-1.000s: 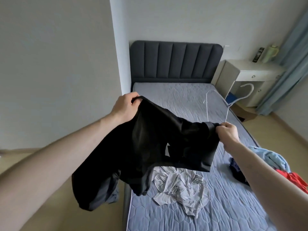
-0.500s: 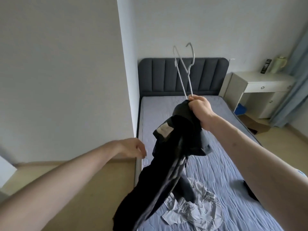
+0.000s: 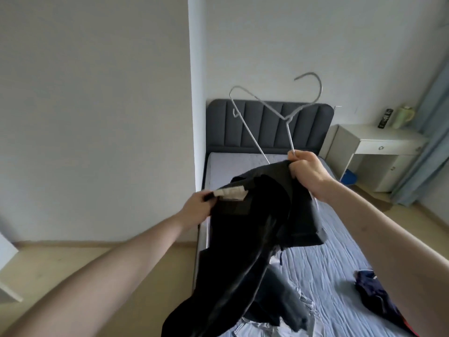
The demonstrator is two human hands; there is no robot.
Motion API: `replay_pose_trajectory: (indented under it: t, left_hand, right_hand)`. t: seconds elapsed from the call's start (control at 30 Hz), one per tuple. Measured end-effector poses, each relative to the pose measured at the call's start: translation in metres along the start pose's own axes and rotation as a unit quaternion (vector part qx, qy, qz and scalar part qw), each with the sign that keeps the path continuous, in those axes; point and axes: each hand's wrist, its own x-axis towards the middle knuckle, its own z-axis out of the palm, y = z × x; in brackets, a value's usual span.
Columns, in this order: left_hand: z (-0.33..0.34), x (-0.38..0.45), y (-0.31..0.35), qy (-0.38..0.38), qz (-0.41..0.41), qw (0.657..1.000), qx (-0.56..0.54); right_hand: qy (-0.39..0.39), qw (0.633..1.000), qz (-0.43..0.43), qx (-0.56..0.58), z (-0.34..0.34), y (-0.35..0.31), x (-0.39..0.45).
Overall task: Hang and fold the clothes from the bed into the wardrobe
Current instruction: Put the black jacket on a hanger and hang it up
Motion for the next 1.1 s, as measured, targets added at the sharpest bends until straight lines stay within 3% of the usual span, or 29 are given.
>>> replay_pose_trajectory:
  t: [0.1,0.17,0.27,0.33,0.43,0.53,0.77,0.97,1.1]
  left_hand:
    - [-0.030,0.005,0.025,0.103,0.044,0.993,-0.023]
    - [-0.049,0.003,0.045,0.125,0.086,0.988,-0.036]
    - [-0.075,-0.004,0.058,0.006,0.120,0.992,0.045]
    - [-0.083,-0.012,0.059,-0.110,0.057,0.986,0.112]
    - [-0.073,-0.021,0.058,-0.261,-0.054,0.959,0.098]
    - [-0.047,-0.023,0.040,-0.343,-0.065,0.918,0.186]
    - [-0.040,-0.027,0.000,-0.234,0.037,0.955,0.179]
    - [-0.042,-0.048,-0.079,-0.213,-0.054,0.953,0.211]
    - [-0.046,-0.053,-0.094,-0.108,-0.068,0.975,0.179]
  right_hand:
    - [0.023,0.993,0.019,-0.114,-0.012,0.021,-0.001]
    - [0.047,0.990,0.032,-0.126,-0.017,0.029,0.001]
    - [0.090,0.992,0.036,-0.079,-0.017,0.024,0.004]
    - [0.086,0.996,0.020,-0.033,-0.010,0.009,0.004]
    - [0.042,0.999,-0.013,0.007,0.012,-0.020,0.001]
    - [-0.018,0.999,-0.040,-0.010,0.042,-0.043,-0.001]
    - [-0.068,0.996,-0.057,-0.025,0.058,-0.051,0.001]
    - [-0.032,0.998,-0.046,-0.022,0.062,-0.039,0.000]
    - [0.010,0.998,-0.042,-0.039,0.053,-0.029,0.007]
